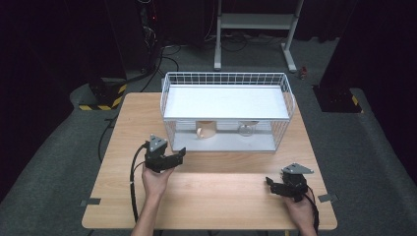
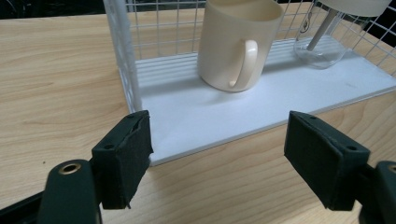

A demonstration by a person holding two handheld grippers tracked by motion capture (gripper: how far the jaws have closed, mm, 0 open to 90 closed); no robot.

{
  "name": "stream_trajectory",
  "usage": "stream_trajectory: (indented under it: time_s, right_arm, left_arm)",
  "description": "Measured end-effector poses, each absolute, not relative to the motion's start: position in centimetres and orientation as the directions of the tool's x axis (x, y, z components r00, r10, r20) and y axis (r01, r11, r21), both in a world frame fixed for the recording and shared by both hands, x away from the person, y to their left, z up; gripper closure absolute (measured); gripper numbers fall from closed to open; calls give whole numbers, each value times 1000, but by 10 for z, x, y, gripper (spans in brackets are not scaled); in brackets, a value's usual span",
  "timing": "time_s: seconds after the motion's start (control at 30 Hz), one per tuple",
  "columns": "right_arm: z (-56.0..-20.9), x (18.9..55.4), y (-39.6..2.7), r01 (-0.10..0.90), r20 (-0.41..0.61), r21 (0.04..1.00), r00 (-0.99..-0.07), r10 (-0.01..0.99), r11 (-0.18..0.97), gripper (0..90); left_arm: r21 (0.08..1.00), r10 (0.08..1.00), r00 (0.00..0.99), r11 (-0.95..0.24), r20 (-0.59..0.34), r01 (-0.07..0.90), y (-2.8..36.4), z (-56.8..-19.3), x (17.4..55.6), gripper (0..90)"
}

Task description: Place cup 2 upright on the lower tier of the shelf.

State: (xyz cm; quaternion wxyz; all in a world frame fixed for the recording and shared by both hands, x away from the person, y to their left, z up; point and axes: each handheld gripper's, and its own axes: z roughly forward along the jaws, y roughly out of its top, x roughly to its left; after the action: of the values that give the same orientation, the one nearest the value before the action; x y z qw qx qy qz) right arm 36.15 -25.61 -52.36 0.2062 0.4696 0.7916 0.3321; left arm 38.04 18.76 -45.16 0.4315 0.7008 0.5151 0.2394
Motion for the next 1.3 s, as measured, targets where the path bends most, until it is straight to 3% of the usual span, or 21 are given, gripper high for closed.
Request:
stream_trajectory:
  time_s: [1.3]
  right_arm:
    - [-524, 361, -256, 606, -15, 719, -474, 880, 339, 236]
  left_arm:
    - [847, 940, 319, -70, -121, 527, 214, -463, 347, 229]
